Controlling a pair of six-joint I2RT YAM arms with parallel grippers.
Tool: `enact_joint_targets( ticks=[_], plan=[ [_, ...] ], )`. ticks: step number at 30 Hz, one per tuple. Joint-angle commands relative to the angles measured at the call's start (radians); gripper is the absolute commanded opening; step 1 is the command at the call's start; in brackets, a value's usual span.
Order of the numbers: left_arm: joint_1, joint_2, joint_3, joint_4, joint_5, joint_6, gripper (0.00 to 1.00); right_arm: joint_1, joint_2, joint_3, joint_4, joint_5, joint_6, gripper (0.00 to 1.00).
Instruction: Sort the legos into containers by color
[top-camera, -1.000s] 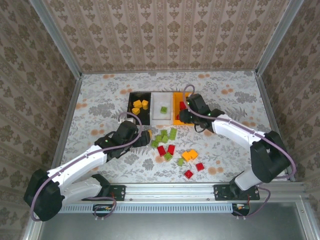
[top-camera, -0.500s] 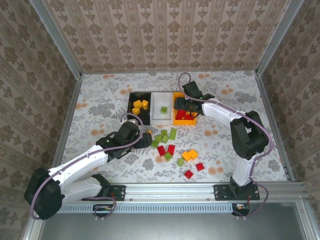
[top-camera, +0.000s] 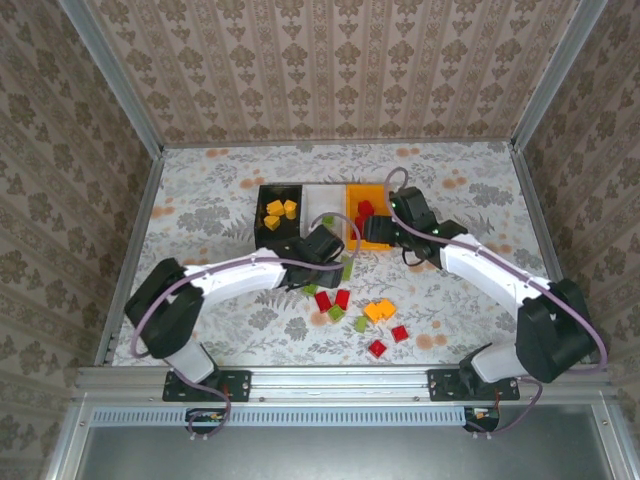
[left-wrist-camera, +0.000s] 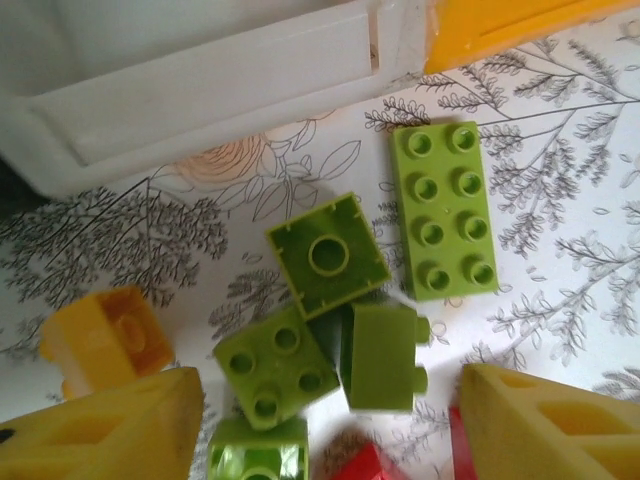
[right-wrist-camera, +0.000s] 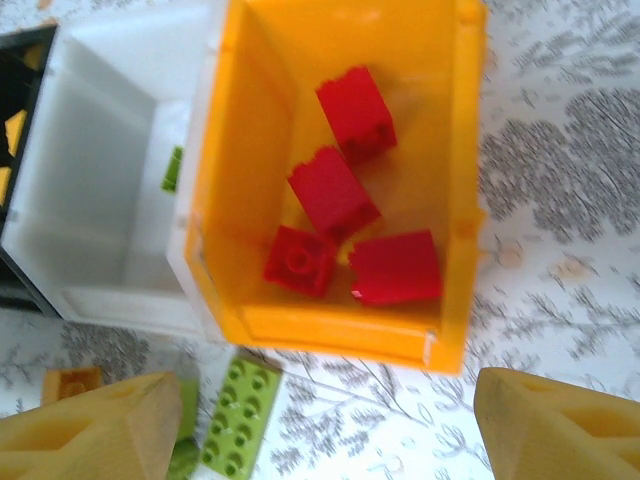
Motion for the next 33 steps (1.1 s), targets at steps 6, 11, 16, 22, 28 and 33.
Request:
enact_joint_targets(
  ticks=[6, 11, 16, 22, 28, 33],
  plan=[
    [-0.047, 0.135, 0.107, -0.066, -0.121, 0.096, 0.57, -0.029, -0.124, -0.083, -0.011, 0.019, 0.021, 0.79],
    [-0.063, 0.163, 0.115, -0.072, -0.120, 0.094, 0.49, -0.055, -0.151, -0.093, -0.008, 0.008, 0.015, 0.79],
    [-0.072, 0.172, 0.125, -0.088, -0.092, 0.077, 0.46, -0.075, -0.158, -0.091, -0.007, -0.005, 0.016, 0.79],
    [-0.075, 0.158, 0.126, -0.123, -0.061, 0.048, 0.50, -0.088, -0.160, -0.096, -0.001, -0.017, 0.014, 0.79],
    [-0.087, 0.113, 0.101, -0.148, -0.077, 0.010, 0.54, -0.092, -0.159, -0.100, 0.005, -0.026, 0.015, 0.79],
    [-0.093, 0.113, 0.083, -0.128, -0.052, 0.000, 0.58, -0.096, -0.155, -0.103, 0.014, -0.035, 0.020, 0.79]
  ],
)
